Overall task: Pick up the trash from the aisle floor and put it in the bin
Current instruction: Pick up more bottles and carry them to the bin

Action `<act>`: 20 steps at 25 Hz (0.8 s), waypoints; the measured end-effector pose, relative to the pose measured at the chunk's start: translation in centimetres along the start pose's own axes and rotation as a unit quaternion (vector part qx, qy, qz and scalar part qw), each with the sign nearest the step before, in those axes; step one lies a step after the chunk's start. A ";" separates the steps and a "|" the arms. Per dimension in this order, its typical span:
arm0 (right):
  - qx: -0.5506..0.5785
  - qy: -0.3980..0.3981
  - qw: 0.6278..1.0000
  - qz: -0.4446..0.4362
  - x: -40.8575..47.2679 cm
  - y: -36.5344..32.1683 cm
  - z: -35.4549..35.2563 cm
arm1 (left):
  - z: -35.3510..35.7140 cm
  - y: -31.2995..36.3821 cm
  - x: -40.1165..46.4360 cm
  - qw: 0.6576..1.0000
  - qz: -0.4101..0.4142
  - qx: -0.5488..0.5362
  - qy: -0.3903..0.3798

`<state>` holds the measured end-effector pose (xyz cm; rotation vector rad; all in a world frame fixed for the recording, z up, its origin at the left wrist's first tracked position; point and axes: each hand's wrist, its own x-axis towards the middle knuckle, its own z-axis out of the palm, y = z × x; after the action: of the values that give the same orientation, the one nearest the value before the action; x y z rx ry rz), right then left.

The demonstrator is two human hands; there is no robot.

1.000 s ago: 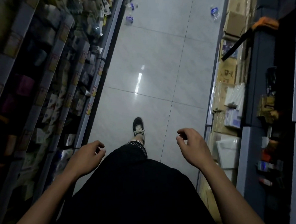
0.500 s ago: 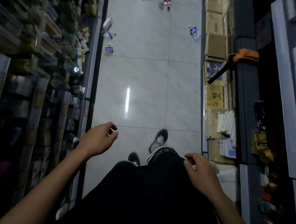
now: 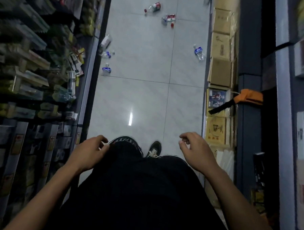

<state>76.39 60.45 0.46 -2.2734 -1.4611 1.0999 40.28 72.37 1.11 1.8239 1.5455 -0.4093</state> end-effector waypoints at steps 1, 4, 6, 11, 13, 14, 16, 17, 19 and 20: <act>-0.006 -0.002 1.000 -0.011 2.4 -0.7 -1.5 | -0.5 0.2 0.7 1.000 -0.014 -0.009 0.000; -0.021 -0.001 0.999 -0.042 10.0 -2.8 -5.3 | -2.3 0.7 4.0 0.998 -0.056 -0.033 -0.008; -0.029 -0.001 0.998 -0.047 14.8 -4.4 -7.2 | -3.8 1.1 6.9 0.996 -0.074 -0.045 -0.014; -0.038 -0.003 0.999 -0.020 24.6 -8.6 -11.0 | -11.1 2.7 17.6 0.995 -0.080 -0.058 -0.024; -0.034 -0.013 0.999 -0.010 27.5 -9.8 -12.6 | -15.1 4.2 22.3 0.996 -0.069 -0.058 -0.023; -0.035 -0.016 0.999 -0.007 28.8 -10.2 -13.3 | -17.1 5.1 24.7 0.996 -0.061 -0.053 -0.023; -0.033 -0.019 0.999 0.008 31.7 -10.5 -14.7 | -21.0 7.0 29.4 0.999 -0.035 -0.037 -0.017; -0.031 -0.021 0.999 0.018 33.2 -10.6 -15.6 | -23.0 8.1 31.7 0.999 -0.023 -0.028 -0.014; -0.029 -0.022 0.999 0.027 35.7 -10.4 -17.1 | -26.3 10.0 35.5 1.000 -0.014 -0.017 0.000; -0.024 -0.025 0.999 0.027 37.2 -10.2 -17.8 | -27.7 10.9 37.3 1.000 -0.014 -0.016 0.005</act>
<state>90.03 100.69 0.99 -2.3473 -1.4686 1.1573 54.12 118.07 0.05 1.7841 1.5762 -0.3862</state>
